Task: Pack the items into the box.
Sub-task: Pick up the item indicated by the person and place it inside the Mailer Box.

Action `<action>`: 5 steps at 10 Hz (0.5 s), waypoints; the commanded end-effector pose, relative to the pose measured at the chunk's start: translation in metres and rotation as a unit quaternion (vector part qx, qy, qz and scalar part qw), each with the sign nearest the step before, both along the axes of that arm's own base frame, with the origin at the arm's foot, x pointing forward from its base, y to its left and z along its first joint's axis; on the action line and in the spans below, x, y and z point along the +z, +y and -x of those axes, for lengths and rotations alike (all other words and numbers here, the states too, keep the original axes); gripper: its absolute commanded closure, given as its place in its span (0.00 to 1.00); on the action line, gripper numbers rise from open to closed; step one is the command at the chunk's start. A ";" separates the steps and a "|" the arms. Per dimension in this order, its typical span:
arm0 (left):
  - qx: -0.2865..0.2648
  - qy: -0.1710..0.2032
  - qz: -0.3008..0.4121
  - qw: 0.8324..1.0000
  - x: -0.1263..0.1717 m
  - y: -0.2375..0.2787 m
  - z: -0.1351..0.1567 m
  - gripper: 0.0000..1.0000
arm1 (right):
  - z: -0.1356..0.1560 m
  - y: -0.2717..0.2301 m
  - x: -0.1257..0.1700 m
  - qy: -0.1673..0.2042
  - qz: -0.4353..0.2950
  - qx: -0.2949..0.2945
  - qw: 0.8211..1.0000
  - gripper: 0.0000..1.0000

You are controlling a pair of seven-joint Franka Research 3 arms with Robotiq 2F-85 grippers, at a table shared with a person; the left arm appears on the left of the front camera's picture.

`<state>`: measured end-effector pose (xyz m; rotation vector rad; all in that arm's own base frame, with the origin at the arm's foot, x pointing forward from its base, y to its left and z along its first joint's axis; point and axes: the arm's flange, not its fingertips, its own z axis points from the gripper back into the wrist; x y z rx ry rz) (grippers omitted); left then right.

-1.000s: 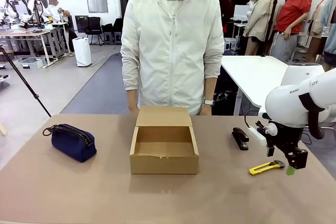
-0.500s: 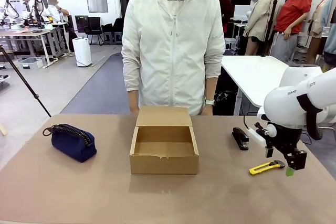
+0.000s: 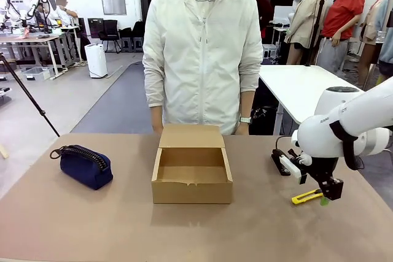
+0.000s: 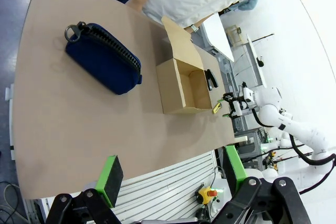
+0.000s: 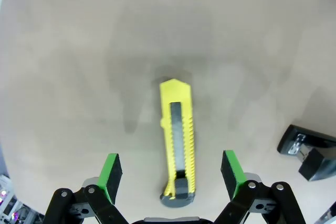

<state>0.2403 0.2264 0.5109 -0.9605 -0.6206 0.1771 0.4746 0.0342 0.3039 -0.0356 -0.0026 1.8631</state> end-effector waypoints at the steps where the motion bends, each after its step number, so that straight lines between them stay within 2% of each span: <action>1: -0.005 -0.013 0.004 1.000 -0.001 0.001 0.000 0.00 | -0.015 -0.004 -0.012 -0.017 -0.017 -0.001 1.000 0.00; 5: -0.005 -0.013 0.004 1.000 -0.001 0.001 0.000 0.00 | -0.014 -0.007 -0.012 -0.015 -0.022 -0.010 1.000 0.00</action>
